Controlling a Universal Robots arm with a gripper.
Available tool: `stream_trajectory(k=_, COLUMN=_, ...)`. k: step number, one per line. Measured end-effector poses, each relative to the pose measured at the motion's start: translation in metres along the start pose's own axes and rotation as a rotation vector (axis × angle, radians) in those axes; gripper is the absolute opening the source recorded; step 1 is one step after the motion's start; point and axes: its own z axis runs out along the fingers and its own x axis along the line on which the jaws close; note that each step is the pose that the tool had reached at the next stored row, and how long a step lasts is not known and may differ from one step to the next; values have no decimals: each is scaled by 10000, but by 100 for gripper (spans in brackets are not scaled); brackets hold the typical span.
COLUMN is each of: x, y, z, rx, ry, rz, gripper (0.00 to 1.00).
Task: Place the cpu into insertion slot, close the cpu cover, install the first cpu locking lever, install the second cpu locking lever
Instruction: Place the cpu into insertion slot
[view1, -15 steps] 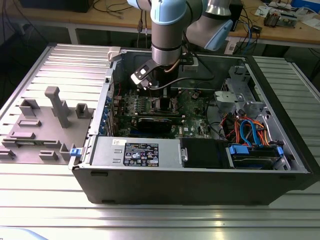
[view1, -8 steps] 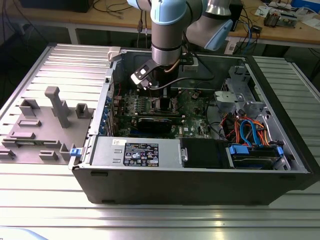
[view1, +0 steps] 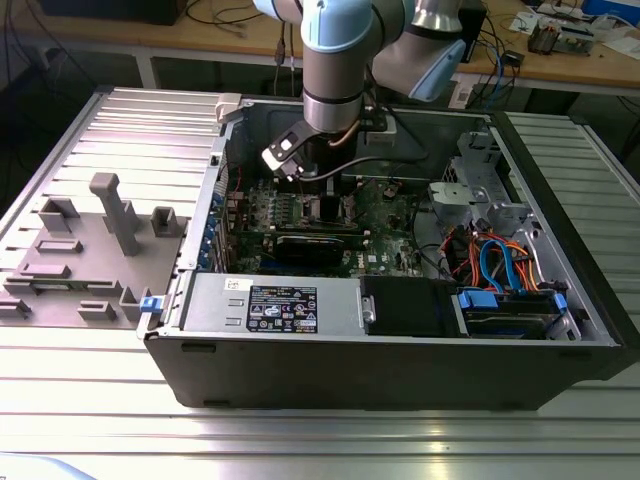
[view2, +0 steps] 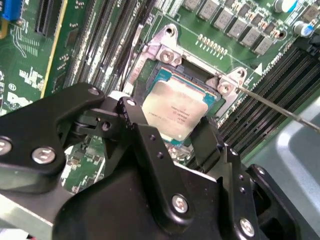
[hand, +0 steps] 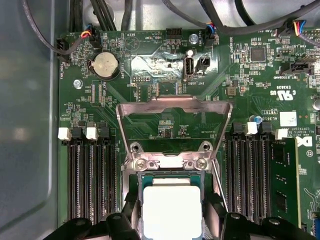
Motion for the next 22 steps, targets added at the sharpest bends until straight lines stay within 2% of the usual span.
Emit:
stream_trajectory(k=6, x=-2, y=0, z=-13, rx=6, ry=-13, rz=0, gripper=62)
stream_trajectory(k=9, x=-1, y=2, z=-62, rx=8, ry=-12, rz=1, gripper=62)
stream_trajectory(k=10, x=-1, y=4, z=-102, rx=11, ry=-12, rz=0, gripper=62)
stream_trajectory(k=12, x=-1, y=6, z=-136, rx=14, ry=-11, rz=0, gripper=62)
stream_trajectory(k=15, x=0, y=11, z=-221, rx=36, ry=-12, rz=0, gripper=62)
stream_trajectory(k=18, x=0, y=12, z=-230, rx=36, ry=-10, rz=0, gripper=62)
stream_trajectory(k=19, x=0, y=12, z=-230, rx=37, ry=-11, rz=1, gripper=60)
stream_trajectory(k=20, x=0, y=12, z=-231, rx=37, ry=-11, rz=0, gripper=47)
stream_trajectory(k=21, x=0, y=12, z=-231, rx=37, ry=-11, rz=1, gripper=41)
stream_trajectory(k=22, x=0, y=12, z=-232, rx=37, ry=-11, rz=0, gripper=29)
